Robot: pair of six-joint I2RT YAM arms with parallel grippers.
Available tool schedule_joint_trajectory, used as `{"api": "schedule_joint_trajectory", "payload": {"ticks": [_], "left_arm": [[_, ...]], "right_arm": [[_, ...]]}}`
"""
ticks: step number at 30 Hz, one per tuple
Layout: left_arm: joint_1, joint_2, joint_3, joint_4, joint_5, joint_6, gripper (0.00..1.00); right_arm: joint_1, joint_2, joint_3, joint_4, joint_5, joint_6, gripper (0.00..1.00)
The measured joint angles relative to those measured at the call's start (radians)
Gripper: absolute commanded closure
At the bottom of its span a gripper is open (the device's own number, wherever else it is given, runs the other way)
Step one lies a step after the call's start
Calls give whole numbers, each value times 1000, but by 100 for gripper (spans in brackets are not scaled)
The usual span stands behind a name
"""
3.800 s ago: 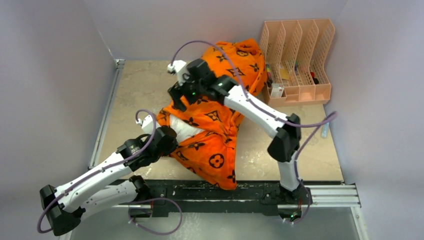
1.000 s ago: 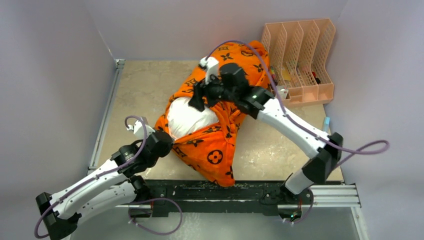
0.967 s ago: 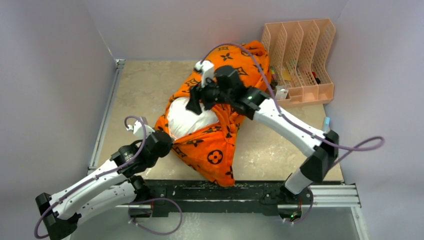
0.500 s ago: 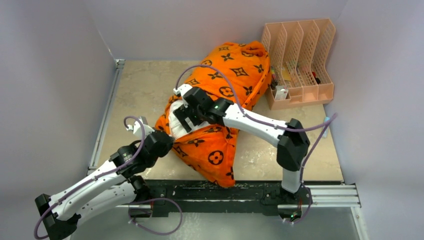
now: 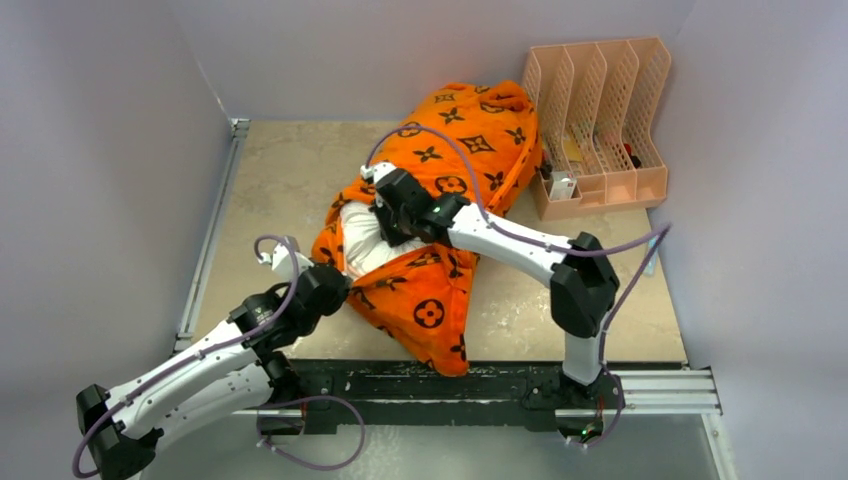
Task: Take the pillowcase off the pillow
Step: Remove the pillow from the pillowcase.
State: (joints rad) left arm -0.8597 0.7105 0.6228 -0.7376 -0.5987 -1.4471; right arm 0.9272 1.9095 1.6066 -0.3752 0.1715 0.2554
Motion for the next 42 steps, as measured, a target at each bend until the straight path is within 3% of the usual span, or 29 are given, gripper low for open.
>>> {"api": "schedule_joint_trajectory", "payload": {"ticks": [6,13,15,17,19,21,25,29,32,35,38,40,42], "left_arm": [[-3,10,-53,137,28,-20,100],[-6,14,-121,296,63,-66,100],[-6,16,-132,307,77,-56,78],[-5,16,-130,303,87,-30,47],[-5,16,-110,269,95,15,26],[-5,18,-61,198,96,60,22],[30,88,156,79,103,180,21],[195,200,336,39,155,304,21],[278,277,374,38,193,378,20],[292,343,373,13,245,416,23],[295,361,327,50,288,417,51],[297,317,262,96,312,396,80],[297,255,212,113,313,365,91]], "right_arm": [[-112,-130,69,-107,-174,51,100],[-196,-162,103,-192,-307,93,100],[-201,-163,86,-189,-330,94,100],[-207,-172,52,-164,-356,85,100],[-217,-206,-23,-106,-379,79,100],[-225,-259,-122,-37,-380,82,100],[-235,-364,-300,66,-365,98,100],[-237,-387,-342,97,-350,109,100],[-237,-394,-360,122,-350,120,100],[-237,-399,-367,134,-349,130,100],[-237,-399,-367,135,-351,134,100],[-237,-397,-367,133,-352,138,100],[-237,-394,-365,124,-353,143,100]]}}
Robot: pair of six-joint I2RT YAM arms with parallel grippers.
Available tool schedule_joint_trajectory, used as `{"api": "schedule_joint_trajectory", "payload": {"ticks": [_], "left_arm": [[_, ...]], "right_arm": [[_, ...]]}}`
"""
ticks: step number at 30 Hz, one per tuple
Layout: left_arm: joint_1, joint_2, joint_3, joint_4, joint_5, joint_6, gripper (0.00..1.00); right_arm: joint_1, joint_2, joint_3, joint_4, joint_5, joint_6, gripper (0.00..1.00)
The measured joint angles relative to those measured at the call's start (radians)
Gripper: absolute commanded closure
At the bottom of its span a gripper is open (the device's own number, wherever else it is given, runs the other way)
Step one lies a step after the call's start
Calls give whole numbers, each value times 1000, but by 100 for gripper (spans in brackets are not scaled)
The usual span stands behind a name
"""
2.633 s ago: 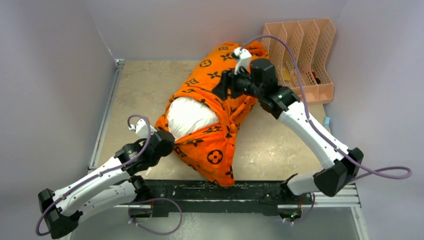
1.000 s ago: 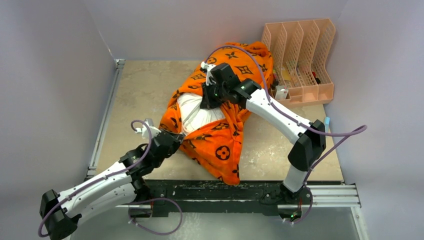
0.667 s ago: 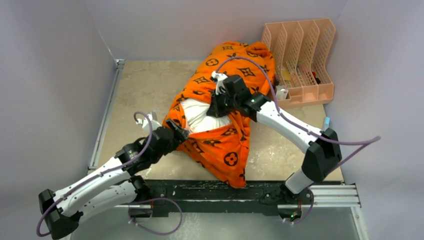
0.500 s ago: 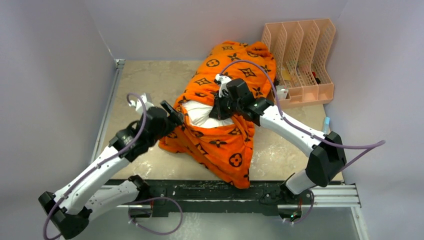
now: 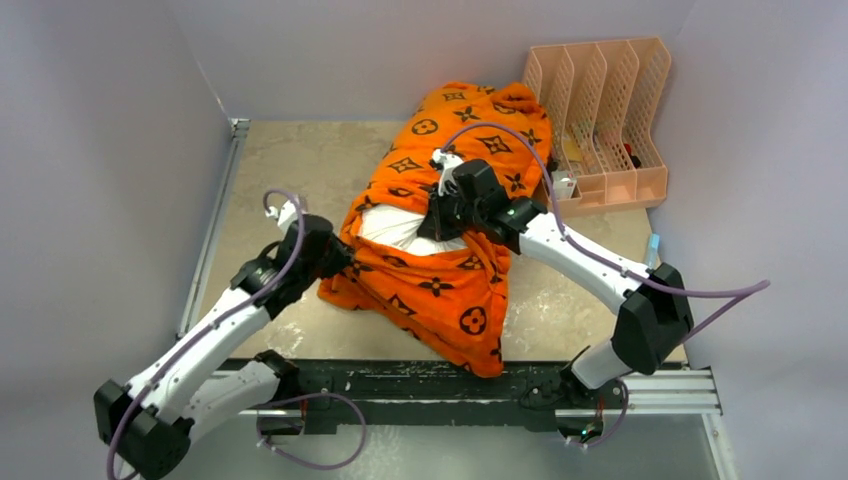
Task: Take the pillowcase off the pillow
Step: Remove the pillow from the pillowcase.
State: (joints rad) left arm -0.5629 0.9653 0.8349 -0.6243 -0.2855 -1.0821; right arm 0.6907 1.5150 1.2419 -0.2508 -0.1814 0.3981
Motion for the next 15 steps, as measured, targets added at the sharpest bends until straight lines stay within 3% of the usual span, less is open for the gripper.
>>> {"api": "schedule_joint_trajectory", "payload": {"ticks": [2,15], "left_arm": [[0,-76,-37,2,-10,-35,100],[-3,-416,-234,-60,0,-284,100]], "right_arm": [[0,7,9,-11,-5,8,100],[2,142,218,-181,-77,31,100]]}}
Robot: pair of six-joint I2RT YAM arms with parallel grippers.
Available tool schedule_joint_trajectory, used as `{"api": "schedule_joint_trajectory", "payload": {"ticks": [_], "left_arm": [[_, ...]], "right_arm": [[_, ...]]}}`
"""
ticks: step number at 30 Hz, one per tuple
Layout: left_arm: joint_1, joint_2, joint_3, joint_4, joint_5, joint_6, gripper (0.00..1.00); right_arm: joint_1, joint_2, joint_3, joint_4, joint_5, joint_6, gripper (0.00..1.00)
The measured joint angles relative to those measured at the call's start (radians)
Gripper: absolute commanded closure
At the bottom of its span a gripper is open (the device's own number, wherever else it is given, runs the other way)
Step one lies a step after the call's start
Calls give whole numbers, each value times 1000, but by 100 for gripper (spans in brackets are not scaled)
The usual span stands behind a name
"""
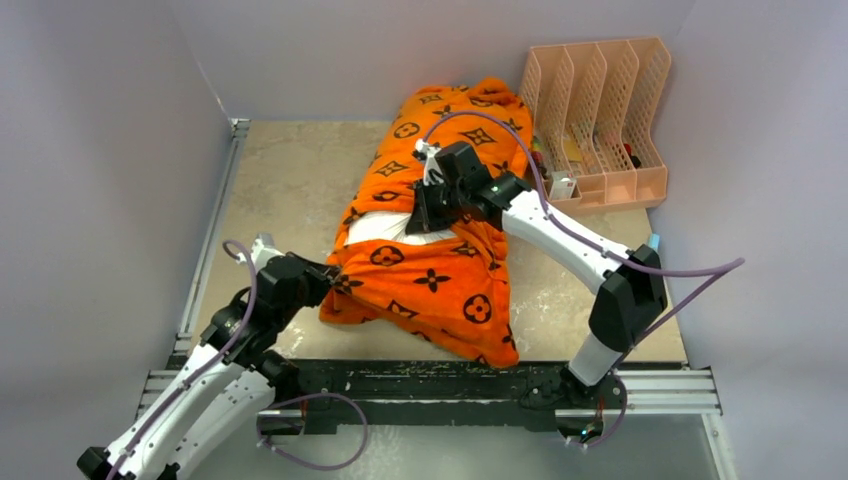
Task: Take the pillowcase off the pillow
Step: Remove the pillow from the pillowcase.
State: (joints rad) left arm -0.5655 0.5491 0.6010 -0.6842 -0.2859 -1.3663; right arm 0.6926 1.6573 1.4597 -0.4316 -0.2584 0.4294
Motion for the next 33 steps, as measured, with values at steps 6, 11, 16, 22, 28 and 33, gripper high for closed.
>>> {"api": "schedule_joint_trajectory", "payload": {"ticks": [6,11,16,22,28,33], "left_arm": [[0,18,-5,-1,10,-10,91],[3,21,-94,98,103,-8,96],[3,67,-58,65,95,51,100],[3,197,-13,26,88,142,100],[3,186,-8,13,82,182,100],[3,174,-8,2,75,191,100]], "right_arm": [[-2,59,124,-80,-23,-10,100],[-20,74,124,-109,-35,-20,94],[-53,89,123,-80,-179,-100,49],[13,89,185,-74,-89,-221,16],[164,172,292,-110,119,-267,13],[219,277,309,-140,307,-240,12]]}}
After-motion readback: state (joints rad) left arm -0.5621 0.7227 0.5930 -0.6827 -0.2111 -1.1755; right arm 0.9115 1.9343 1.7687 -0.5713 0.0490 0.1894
